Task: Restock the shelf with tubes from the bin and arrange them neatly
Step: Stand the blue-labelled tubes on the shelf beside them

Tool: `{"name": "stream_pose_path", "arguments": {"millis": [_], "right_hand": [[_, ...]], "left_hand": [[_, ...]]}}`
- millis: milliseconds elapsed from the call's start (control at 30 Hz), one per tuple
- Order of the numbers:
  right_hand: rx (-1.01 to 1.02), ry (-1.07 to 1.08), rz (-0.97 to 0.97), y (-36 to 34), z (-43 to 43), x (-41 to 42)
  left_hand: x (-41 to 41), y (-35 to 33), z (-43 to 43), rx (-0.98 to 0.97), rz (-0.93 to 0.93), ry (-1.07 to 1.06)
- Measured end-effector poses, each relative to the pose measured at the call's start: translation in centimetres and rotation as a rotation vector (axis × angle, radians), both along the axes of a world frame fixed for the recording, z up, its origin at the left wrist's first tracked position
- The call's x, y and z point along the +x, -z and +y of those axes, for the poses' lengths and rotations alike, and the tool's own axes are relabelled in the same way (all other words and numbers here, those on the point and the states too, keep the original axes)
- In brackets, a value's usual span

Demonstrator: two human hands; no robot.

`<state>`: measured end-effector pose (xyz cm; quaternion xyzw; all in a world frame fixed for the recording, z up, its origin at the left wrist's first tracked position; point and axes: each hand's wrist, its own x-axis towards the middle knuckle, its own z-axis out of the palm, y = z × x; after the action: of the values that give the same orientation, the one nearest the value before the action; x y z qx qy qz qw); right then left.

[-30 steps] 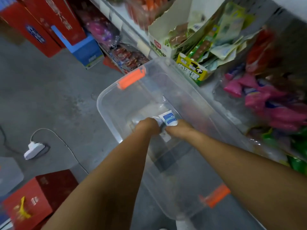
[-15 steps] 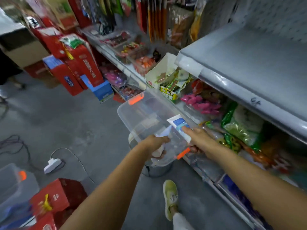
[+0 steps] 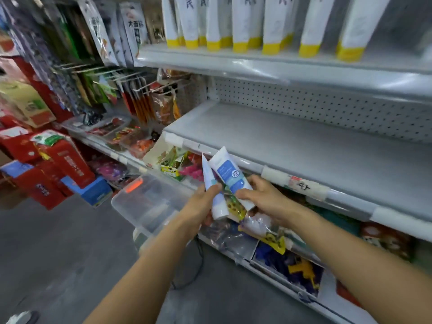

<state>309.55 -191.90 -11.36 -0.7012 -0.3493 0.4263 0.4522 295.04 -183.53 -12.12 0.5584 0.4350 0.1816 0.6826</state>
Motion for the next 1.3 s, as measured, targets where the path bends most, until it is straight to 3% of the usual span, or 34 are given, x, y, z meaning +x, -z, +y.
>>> {"name": "stream_pose_path", "arguments": {"millis": [567,833,1300], "right_hand": [[0.203,0.209,-0.231,-14.3,-34.8,19.9],[0.324,0.355,-0.288,-18.6,-39.9,24.7],[0.362,0.519,-0.429,-23.2,-43.2,29.2]], "left_hand": [[23.5,-14.2,-30.8,0.29,-0.249,0.342],[28.9,-20.4,-35.3,0.47,-0.274,0.49],[35.2,-24.4,-37.3,0.502,-0.322,0.583]]}}
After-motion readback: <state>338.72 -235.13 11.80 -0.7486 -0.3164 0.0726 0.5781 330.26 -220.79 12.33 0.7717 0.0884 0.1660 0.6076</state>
